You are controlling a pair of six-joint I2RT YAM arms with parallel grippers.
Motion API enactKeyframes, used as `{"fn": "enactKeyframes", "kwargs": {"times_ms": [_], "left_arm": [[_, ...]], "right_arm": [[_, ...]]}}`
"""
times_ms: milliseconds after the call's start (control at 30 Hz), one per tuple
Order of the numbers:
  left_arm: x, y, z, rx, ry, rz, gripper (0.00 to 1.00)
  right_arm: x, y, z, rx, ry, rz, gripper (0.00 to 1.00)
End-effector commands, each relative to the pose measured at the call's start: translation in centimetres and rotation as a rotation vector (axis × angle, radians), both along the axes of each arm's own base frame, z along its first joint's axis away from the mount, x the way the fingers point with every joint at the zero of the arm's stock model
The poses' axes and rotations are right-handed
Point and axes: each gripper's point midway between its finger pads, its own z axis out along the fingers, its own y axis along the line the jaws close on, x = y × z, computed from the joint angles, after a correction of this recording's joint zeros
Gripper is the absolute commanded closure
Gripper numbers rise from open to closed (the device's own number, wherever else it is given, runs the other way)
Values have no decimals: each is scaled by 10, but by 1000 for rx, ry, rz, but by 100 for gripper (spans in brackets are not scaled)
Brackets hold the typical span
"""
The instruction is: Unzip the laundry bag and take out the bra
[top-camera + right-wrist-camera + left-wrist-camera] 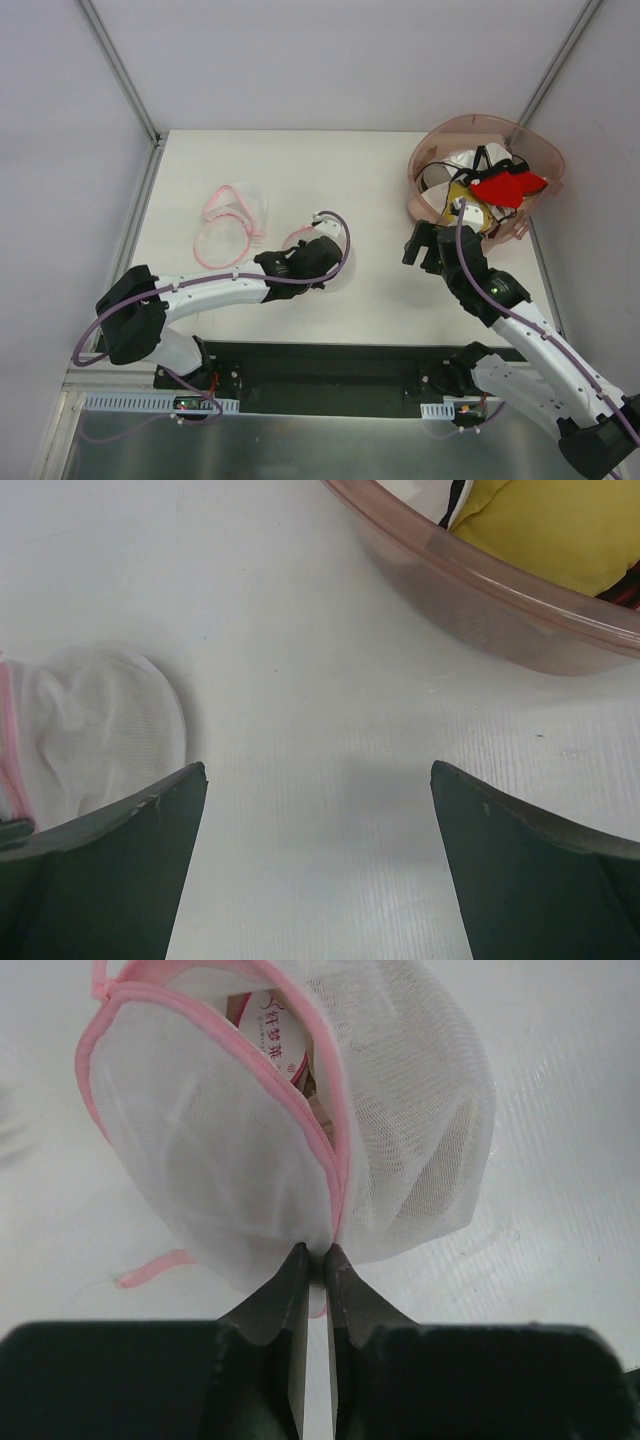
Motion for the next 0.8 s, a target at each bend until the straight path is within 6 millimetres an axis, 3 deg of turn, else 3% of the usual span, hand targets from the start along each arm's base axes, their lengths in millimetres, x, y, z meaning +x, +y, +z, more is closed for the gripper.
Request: {"fn": "enactKeyframes", "kwargs": {"times_ms": [0,300,400,567,767], "left_arm": [[2,3,24,-36,-56,9,96],[1,3,61,-107,-104,-16,100],[-2,2,63,-119,-97,-32,100],[-3,9,76,-139,-102,-25,100],[-3,22,107,-323,-28,-26,100]], "right_arm": [[6,5,12,42,-31,-1,2],[6,8,11,45,-25,7,2],[7,18,11,77,-18,38,2],[6,58,8,191,25,159,3],[-15,145,30,229,7,427,21]]}}
